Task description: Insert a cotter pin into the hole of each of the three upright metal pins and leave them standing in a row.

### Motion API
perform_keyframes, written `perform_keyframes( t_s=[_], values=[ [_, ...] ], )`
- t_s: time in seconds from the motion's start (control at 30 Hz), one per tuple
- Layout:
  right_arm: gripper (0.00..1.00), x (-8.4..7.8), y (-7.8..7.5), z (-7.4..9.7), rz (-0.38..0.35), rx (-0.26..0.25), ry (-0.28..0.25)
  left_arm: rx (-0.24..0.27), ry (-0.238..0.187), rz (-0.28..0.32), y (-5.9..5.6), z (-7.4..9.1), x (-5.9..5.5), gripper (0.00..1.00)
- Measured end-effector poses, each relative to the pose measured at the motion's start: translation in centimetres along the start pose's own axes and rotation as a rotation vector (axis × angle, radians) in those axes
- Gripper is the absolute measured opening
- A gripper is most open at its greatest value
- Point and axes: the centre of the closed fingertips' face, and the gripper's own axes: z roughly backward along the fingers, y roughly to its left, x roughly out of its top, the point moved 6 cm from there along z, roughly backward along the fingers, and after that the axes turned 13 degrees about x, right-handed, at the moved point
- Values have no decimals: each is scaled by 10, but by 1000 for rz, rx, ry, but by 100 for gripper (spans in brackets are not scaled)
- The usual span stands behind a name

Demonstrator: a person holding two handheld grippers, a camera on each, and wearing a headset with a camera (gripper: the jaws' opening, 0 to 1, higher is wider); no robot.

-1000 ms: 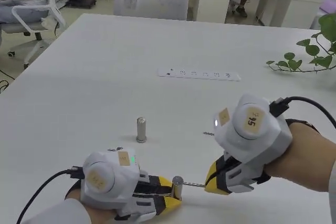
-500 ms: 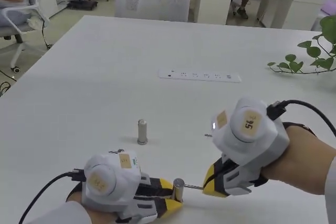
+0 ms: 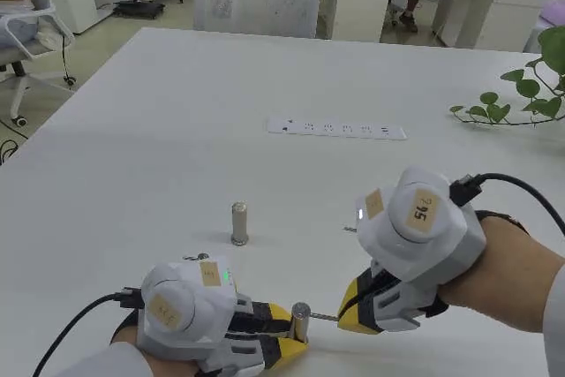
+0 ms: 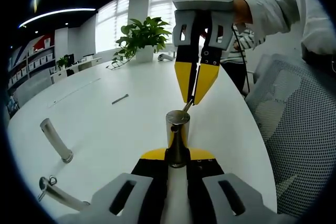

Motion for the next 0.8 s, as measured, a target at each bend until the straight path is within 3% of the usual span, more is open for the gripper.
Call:
perform_keyframes(
  t_s=[0.8],
  values=[
    [4,10,-3,-5,29,9,8,-1,-1,7,-1,-1,2,10]
  ],
)
